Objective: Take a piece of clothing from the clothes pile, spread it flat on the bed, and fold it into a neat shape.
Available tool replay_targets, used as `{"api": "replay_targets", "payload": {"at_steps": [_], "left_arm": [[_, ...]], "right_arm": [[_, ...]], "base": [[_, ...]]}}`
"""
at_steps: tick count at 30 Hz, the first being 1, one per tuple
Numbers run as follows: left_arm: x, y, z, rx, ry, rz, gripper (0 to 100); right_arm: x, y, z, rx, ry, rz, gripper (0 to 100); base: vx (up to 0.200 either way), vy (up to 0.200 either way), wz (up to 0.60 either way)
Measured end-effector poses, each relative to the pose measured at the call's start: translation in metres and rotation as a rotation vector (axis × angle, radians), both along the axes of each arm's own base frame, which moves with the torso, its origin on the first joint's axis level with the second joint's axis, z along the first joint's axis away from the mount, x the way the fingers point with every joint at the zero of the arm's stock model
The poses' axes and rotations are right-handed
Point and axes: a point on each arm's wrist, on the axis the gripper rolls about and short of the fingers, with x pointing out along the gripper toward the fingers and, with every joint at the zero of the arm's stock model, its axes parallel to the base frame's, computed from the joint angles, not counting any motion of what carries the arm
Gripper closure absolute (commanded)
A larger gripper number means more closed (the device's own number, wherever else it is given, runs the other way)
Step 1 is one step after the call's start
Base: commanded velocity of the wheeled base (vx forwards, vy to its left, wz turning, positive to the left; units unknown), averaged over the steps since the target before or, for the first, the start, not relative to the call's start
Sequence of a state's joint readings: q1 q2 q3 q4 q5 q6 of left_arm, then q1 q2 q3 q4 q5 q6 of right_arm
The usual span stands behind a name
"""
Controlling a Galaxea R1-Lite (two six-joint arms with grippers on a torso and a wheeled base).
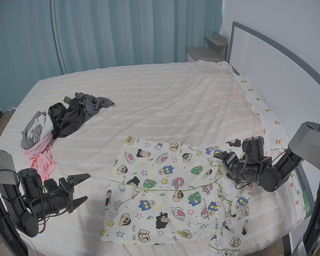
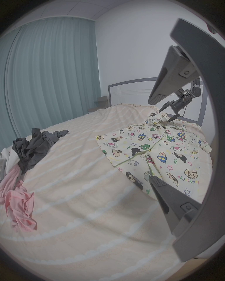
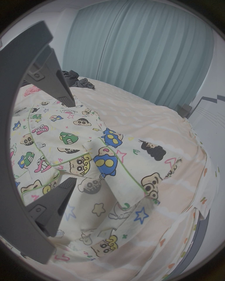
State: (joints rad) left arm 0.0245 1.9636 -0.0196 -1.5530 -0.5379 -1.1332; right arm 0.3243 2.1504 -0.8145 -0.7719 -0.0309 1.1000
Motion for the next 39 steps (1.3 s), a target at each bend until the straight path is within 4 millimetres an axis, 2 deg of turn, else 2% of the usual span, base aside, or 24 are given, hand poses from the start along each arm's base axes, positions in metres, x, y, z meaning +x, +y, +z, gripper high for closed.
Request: {"api": "replay_targets", "payload": {"at_steps": [8, 13, 16, 20, 26, 32, 39], "left_arm": [[0.000, 0.001, -0.004, 0.000, 0.017, 0.005, 0], [0.001, 0.002, -0.005, 0.000, 0.023, 0.010, 0], [0.001, 0.002, -0.005, -0.001, 0.026, 0.012, 0], [0.001, 0.003, -0.006, -0.001, 0.028, 0.013, 0], [0.001, 0.003, -0.006, -0.001, 0.030, 0.013, 0], [0.001, 0.003, -0.006, -0.001, 0.032, 0.013, 0], [0.001, 0.003, -0.007, 0.001, 0.031, 0.013, 0]], "right_arm": [[0.033, 0.005, -0.013, 0.021, -0.028, -0.085, 0], [0.048, 0.000, -0.023, -0.018, -0.049, -0.163, 0], [0.057, -0.004, -0.022, -0.028, -0.099, -0.194, 0], [0.064, -0.005, -0.014, -0.024, -0.206, -0.196, 0], [0.069, -0.004, 0.005, -0.115, -0.359, -0.154, 0], [0.087, 0.000, 0.034, -0.109, -0.474, -0.143, 0], [0.106, 0.003, 0.050, -0.104, -0.487, -0.029, 0]], "base": [[0.000, 0.000, 0.00], [0.000, 0.000, 0.00], [0.000, 0.000, 0.00], [0.000, 0.000, 0.00], [0.000, 0.000, 0.00], [0.000, 0.000, 0.00], [0.000, 0.000, 0.00]]}}
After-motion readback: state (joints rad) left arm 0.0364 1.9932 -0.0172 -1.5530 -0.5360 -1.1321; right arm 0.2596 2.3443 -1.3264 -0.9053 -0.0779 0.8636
